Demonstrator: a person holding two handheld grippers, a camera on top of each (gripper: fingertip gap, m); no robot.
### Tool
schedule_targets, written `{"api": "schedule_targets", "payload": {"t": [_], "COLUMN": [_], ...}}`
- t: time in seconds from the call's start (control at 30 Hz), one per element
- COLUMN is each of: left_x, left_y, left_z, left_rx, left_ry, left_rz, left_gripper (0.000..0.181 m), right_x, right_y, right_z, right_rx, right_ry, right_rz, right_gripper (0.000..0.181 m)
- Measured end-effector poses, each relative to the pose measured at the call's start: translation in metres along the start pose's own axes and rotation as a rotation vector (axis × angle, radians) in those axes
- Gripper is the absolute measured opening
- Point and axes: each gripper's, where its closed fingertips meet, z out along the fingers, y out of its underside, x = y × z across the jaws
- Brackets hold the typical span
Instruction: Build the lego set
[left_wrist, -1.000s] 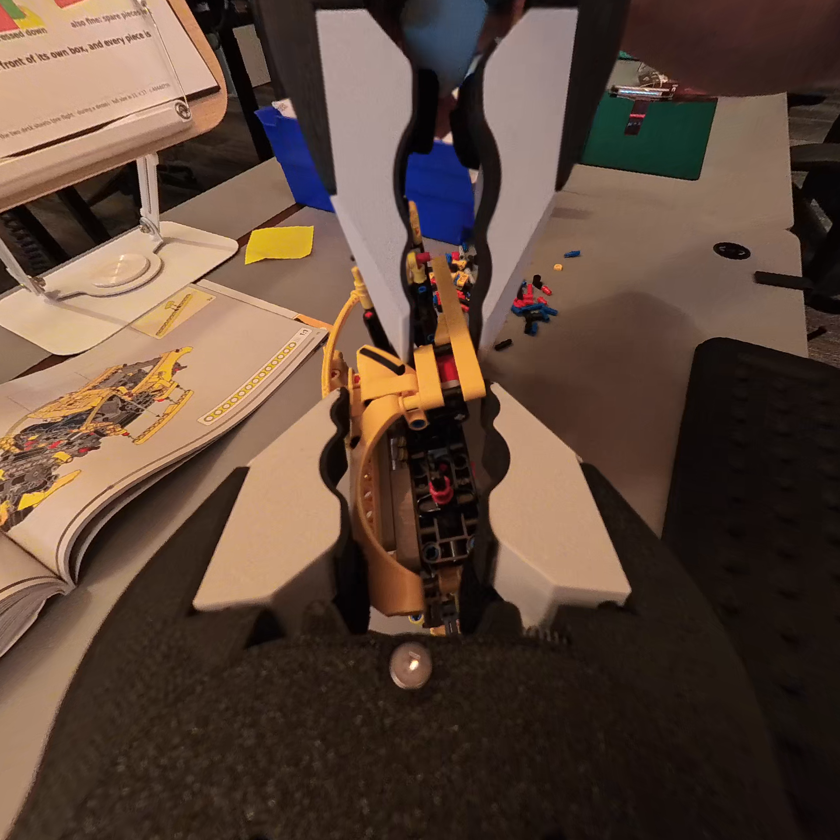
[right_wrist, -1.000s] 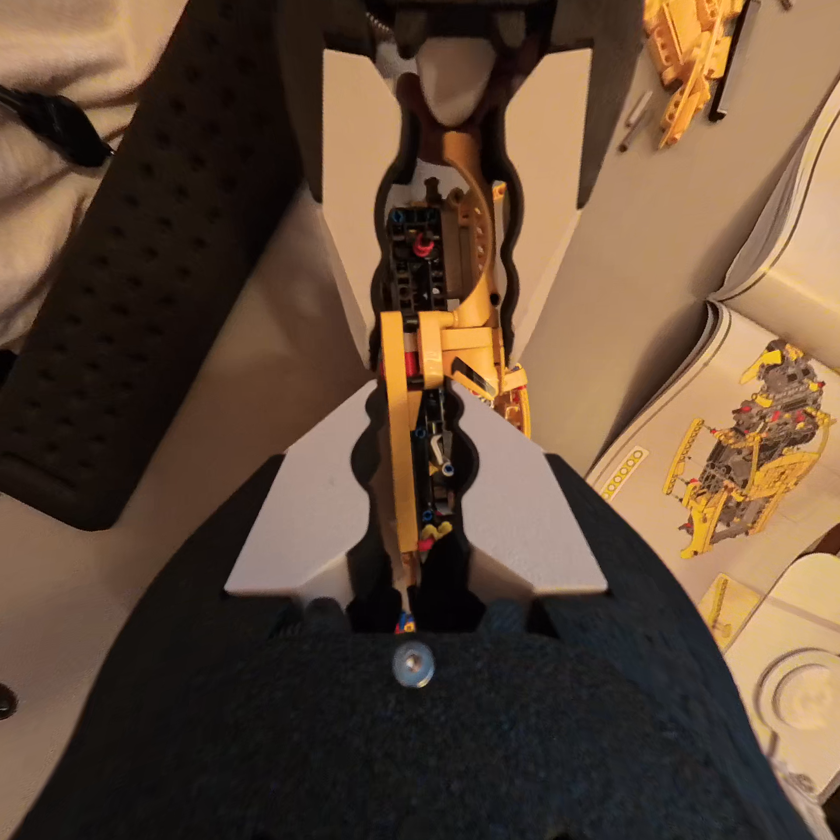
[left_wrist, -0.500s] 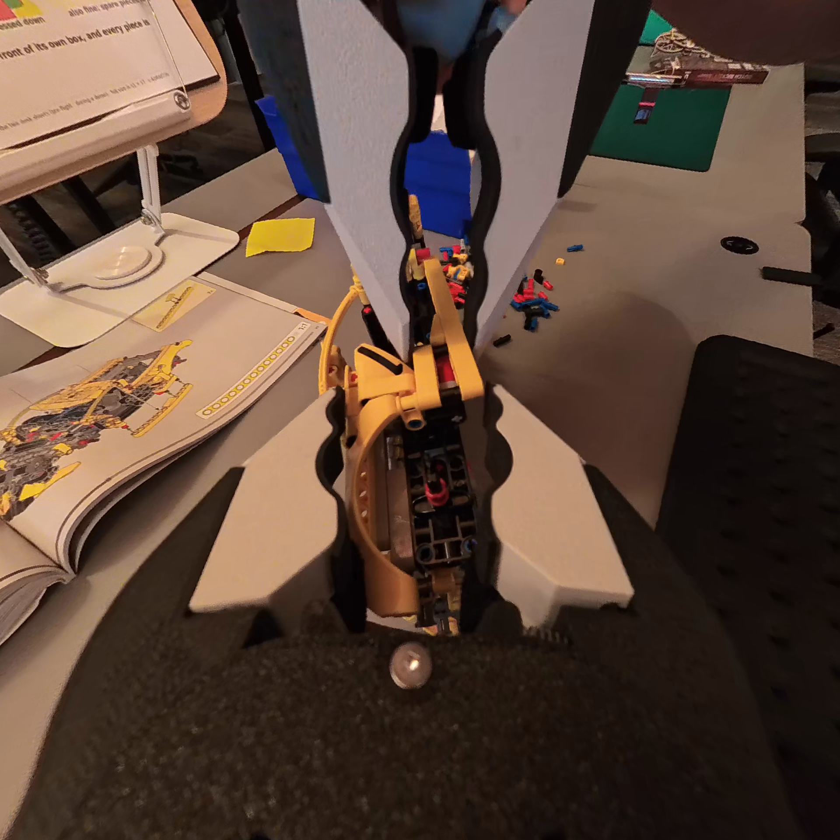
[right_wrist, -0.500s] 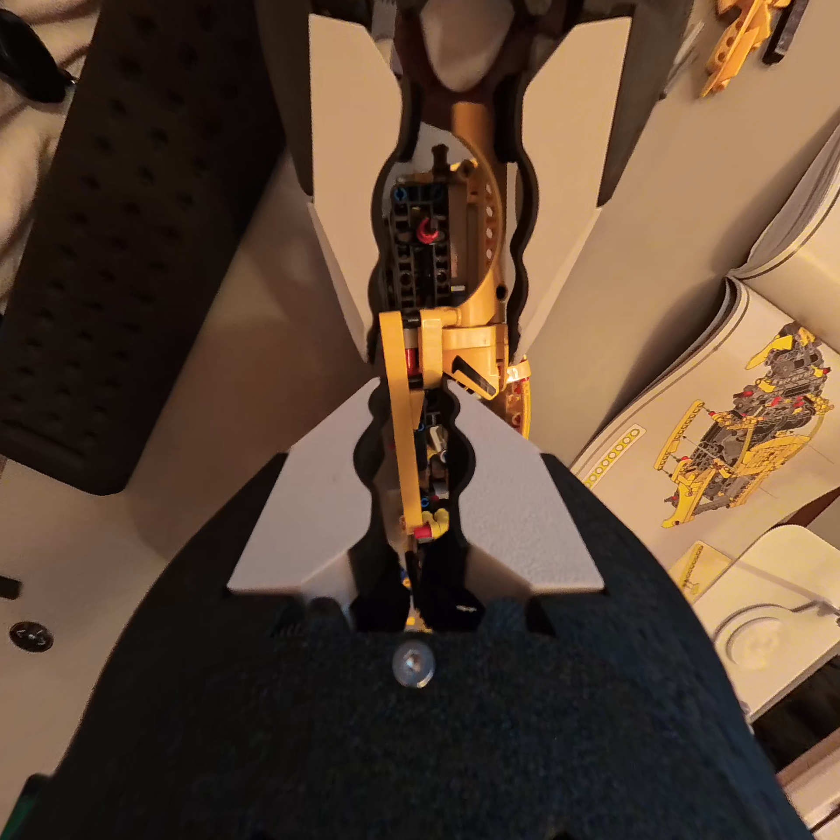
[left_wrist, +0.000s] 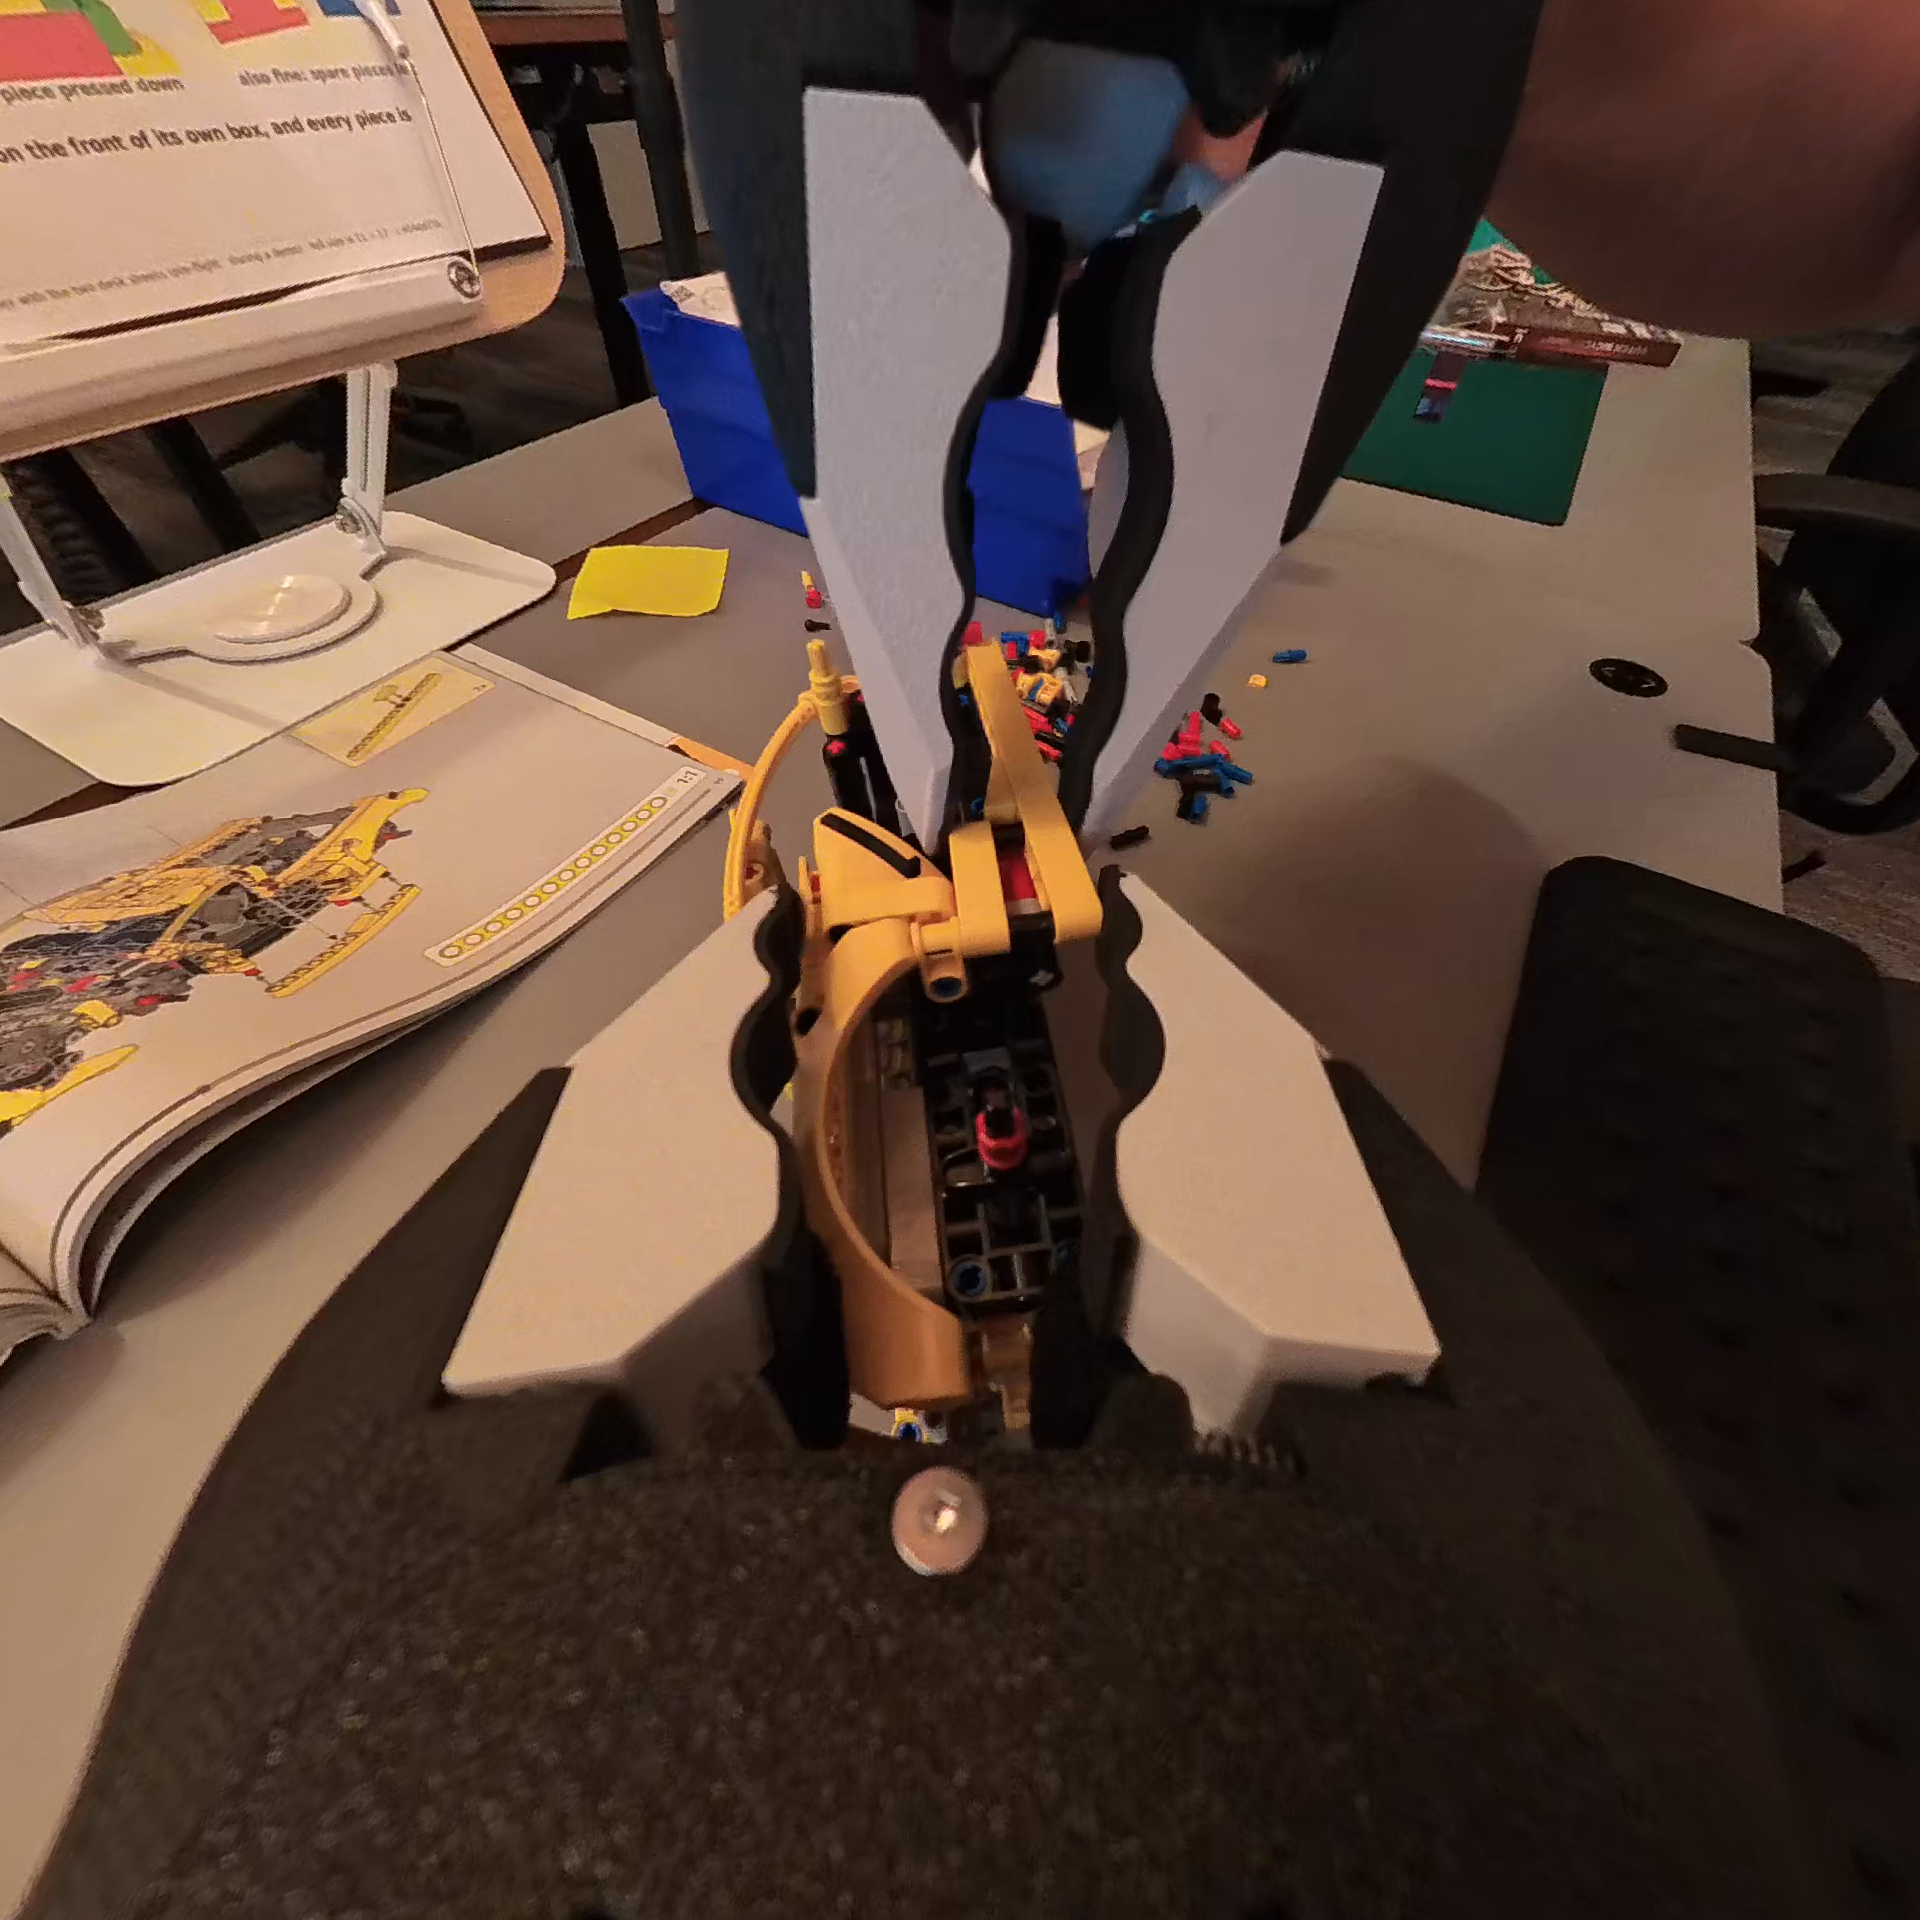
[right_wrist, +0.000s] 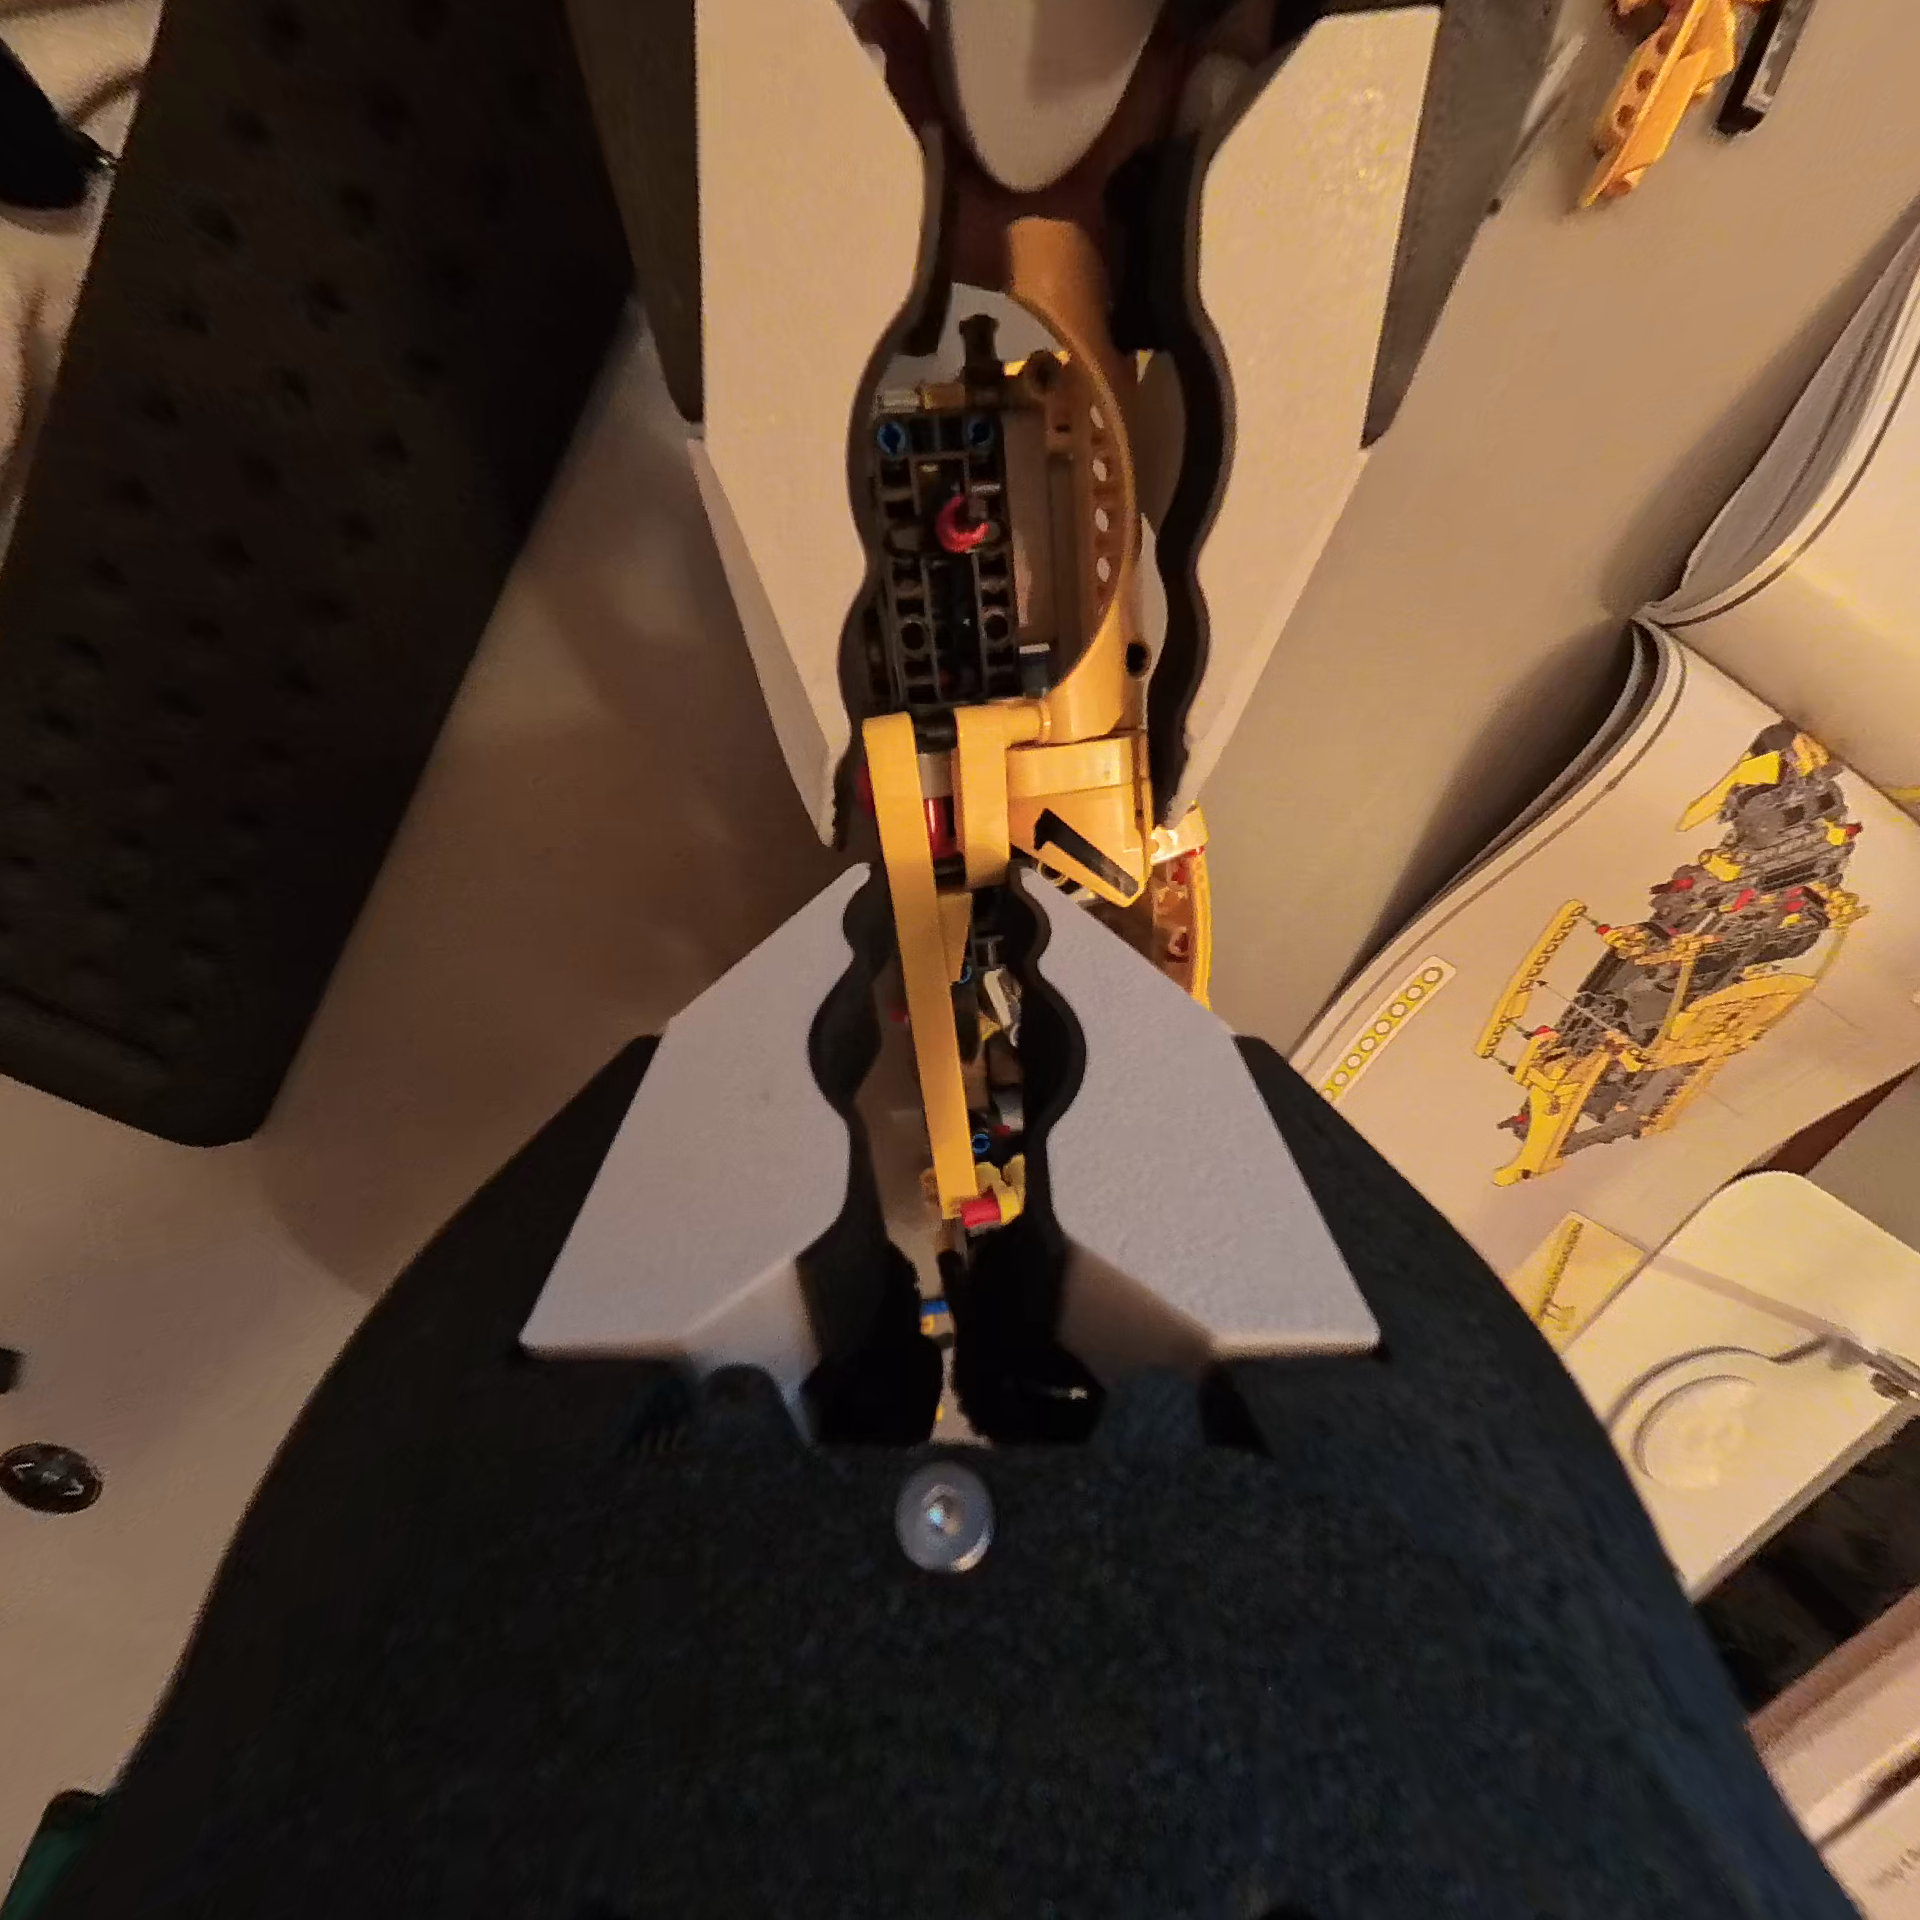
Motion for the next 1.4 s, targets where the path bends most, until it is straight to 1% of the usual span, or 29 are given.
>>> {"api": "schedule_targets", "payload": {"t": [0.2, 0.27, 0.33, 0.37, 0.4, 0.43, 0.47, 0.5, 0.53, 0.6, 0.7, 0.73, 0.8, 0.87, 0.97, 1.2, 1.3, 1.33, 1.4], "left_x": [-0.002, -0.003, -0.003, -0.002, -0.001, 0.001, 0.002, 0.003, 0.003, 0.002, 0.002, 0.002, 0.003, 0.002, 0.004, 0.005, 0.006, 0.004, -0.003], "left_y": [0.0, 0.0, 0.0, 0.0, 0.0, 0.0, 0.0, 0.0, 0.0, 0.0, 0.0, 0.0, 0.0, 0.0, 0.0, 0.001, 0.001, 0.002, 0.003], "left_z": [-0.001, -0.002, -0.003, -0.003, -0.003, -0.002, -0.002, -0.001, -0.001, -0.001, -0.001, -0.001, -0.001, -0.001, -0.001, -0.001, 0.0, 0.0, -0.001], "left_rx": [0.012, 0.017, 0.019, 0.019, 0.018, 0.015, 0.013, 0.01, 0.007, 0.009, 0.007, 0.005, 0.002, 0.002, 0.003, 0.002, -0.006, -0.008, -0.005], "left_ry": [0.022, 0.026, 0.036, 0.042, 0.051, 0.059, 0.064, 0.063, 0.061, 0.06, 0.059, 0.059, 0.057, 0.058, 0.068, 0.083, 0.079, 0.067, 0.036], "left_rz": [-0.021, -0.027, -0.033, -0.029, -0.023, -0.016, -0.009, -0.003, -0.002, -0.009, -0.006, -0.004, 0.002, 0.002, 0.004, -0.001, 0.015, 0.017, -0.003], "left_gripper": [0.058, 0.058, 0.058, 0.059, 0.059, 0.059, 0.059, 0.059, 0.059, 0.059, 0.059, 0.06, 0.059, 0.059, 0.06, 0.06, 0.06, 0.06, 0.059], "right_x": [0.001, 0.0, -0.003, -0.001, 0.001, 0.003, 0.001, 0.0, -0.002, -0.003, -0.01, -0.01, -0.006, -0.005, -0.008, -0.011, -0.018, -0.024, -0.024], "right_y": [0.0, 0.012, 0.021, 0.029, 0.04, 0.05, 0.052, 0.05, 0.046, 0.04, 0.047, 0.051, 0.05, 0.051, 0.051, 0.051, 0.051, 0.05, 0.049], "right_z": [-0.001, -0.01, -0.023, -0.025, -0.025, -0.024, -0.025, -0.027, -0.029, -0.028, -0.013, -0.009, -0.011, -0.013, -0.013, -0.013, -0.013, -0.014, -0.016], "right_rx": [0.088, 0.099, 0.171, 0.184, 0.164, 0.136, 0.141, 0.151, 0.157, 0.15, 0.039, 0.007, -0.006, -0.041, -0.072, -0.073, -0.058, -0.057, -0.044], "right_ry": [-0.006, -0.004, -0.025, -0.018, -0.005, 0.001, -0.009, -0.006, 0.002, 0.044, 0.039, 0.041, 0.085, 0.111, 0.097, 0.06, 0.004, -0.049, -0.075], "right_rz": [0.08, 0.11, 0.149, 0.17, 0.186, 0.183, 0.174, 0.166, 0.14, 0.091, 0.07, 0.067, 0.035, 0.01, 0.011, 0.042, 0.082, 0.111, 0.186], "right_gripper": [0.021, 0.031, 0.033, 0.041, 0.045, 0.045, 0.042, 0.028, 0.025, 0.025, 0.026, 0.023, 0.007, 0.008, 0.007, 0.007, 0.007, 0.006, 0.006]}}
